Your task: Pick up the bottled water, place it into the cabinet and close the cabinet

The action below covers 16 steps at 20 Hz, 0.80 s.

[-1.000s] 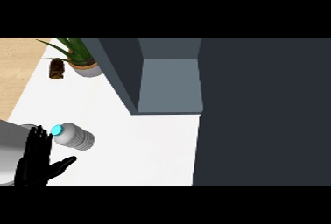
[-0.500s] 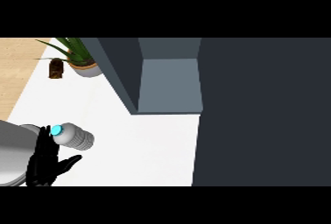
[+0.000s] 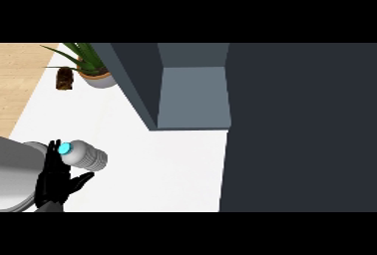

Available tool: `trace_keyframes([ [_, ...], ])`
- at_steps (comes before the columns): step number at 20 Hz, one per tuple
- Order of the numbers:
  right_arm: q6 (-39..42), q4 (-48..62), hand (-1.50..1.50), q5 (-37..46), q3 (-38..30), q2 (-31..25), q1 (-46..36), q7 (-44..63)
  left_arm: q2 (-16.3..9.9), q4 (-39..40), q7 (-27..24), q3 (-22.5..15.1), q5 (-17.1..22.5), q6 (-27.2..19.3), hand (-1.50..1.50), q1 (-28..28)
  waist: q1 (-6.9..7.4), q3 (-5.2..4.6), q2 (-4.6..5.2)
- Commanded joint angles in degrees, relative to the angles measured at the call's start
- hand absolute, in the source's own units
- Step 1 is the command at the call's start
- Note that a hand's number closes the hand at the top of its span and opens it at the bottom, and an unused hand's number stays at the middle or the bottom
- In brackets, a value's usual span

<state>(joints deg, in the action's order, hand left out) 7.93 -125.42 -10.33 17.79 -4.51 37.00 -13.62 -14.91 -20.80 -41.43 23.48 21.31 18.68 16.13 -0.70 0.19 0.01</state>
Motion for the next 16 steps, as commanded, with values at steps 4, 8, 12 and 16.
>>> trace_keyframes([
  [4, 0.42, 0.69, -1.50, 0.03, 1.26, -0.44, 2.22, -1.86, 2.41, 4.68, -0.31, 0.10, 1.00, 3.85, -1.50, 4.65, -0.47, -0.30, 0.15],
  [8, 1.35, -0.78, -1.50, -2.52, -0.72, -2.00, 1.24, -0.06, 2.97, 6.68, 0.49, 0.64, 1.76, 4.82, -1.50, 6.23, -0.41, -0.30, 0.19],
  [12, -0.95, 1.99, -1.50, -0.04, 1.38, 0.58, -1.58, -0.09, 2.45, 8.08, 0.06, 0.67, 1.75, 8.75, -1.50, 6.83, -0.49, -0.36, 0.37],
  [16, -2.46, 0.70, -1.50, 1.90, 3.10, 0.80, -2.06, 1.81, 2.74, 7.57, -2.90, -0.71, 0.25, 10.66, -1.50, 5.71, -0.40, -0.36, 0.31],
])
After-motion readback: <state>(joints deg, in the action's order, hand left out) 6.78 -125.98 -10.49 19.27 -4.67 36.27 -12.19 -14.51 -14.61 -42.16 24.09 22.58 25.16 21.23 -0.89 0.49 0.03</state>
